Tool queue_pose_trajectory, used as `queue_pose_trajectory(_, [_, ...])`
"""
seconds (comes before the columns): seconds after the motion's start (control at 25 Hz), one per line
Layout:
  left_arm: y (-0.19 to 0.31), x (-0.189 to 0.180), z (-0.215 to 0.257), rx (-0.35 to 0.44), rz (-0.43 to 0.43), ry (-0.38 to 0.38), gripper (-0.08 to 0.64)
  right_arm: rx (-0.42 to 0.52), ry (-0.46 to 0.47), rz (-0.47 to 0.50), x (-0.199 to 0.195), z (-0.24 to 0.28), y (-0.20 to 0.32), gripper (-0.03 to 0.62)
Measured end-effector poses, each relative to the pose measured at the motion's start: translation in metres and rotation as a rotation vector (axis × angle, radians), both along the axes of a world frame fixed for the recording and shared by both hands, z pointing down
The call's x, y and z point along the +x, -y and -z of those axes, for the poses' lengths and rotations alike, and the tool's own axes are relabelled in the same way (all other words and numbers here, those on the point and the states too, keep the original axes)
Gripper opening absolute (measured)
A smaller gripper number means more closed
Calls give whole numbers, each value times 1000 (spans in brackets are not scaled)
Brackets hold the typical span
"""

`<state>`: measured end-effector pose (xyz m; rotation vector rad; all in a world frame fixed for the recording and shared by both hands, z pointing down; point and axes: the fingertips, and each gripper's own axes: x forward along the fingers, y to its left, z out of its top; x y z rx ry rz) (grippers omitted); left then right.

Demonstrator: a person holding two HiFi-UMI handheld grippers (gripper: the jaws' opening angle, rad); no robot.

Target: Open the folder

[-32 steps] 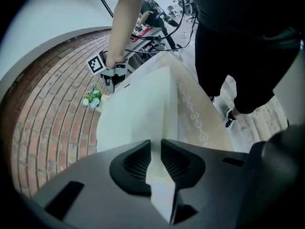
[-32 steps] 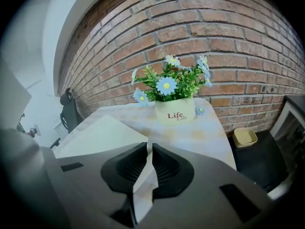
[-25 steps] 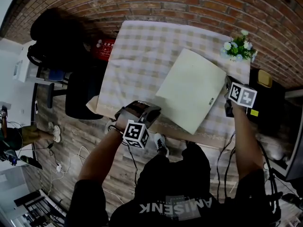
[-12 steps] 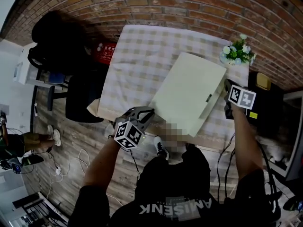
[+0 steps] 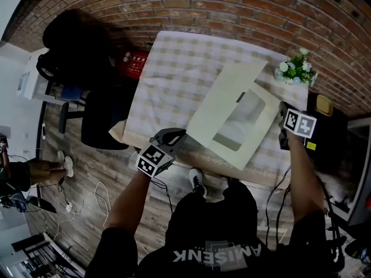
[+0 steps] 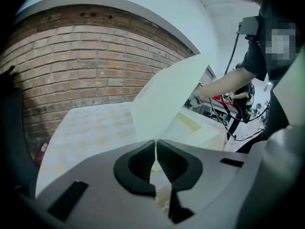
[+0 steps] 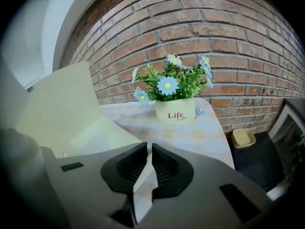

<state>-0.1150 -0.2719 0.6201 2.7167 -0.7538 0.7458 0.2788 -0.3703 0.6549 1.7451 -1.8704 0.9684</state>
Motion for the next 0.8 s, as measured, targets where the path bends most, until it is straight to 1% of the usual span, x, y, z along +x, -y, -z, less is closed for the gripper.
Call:
queue_pose_trajectory(0.16, [12,-15,-4,-23,106,-43,21,1,-3,1,0,0,1,63])
queue_pose_trajectory(0.32, [22,-29,-14,-34,215,-53,18,4,-13,-3,0,-1,1,63])
queue_pose_trajectory(0.48, [31,-42,-25,-29,326,-16,17,0,-15,-7,0,-1,0,63])
queue_pose_trajectory(0.56, [37,-48,-31,-12,372,32,18,-3,-18,-7,0,0,1,61])
queue_pose_trajectory(0.64, [40,-52,-36,6,400,78,21,-4,-20,-7,-1,0,1,63])
queue_pose_trajectory(0.8, [46,-59,-41,-9,445,82,29,-2,-23,-9,-2,1,1,61])
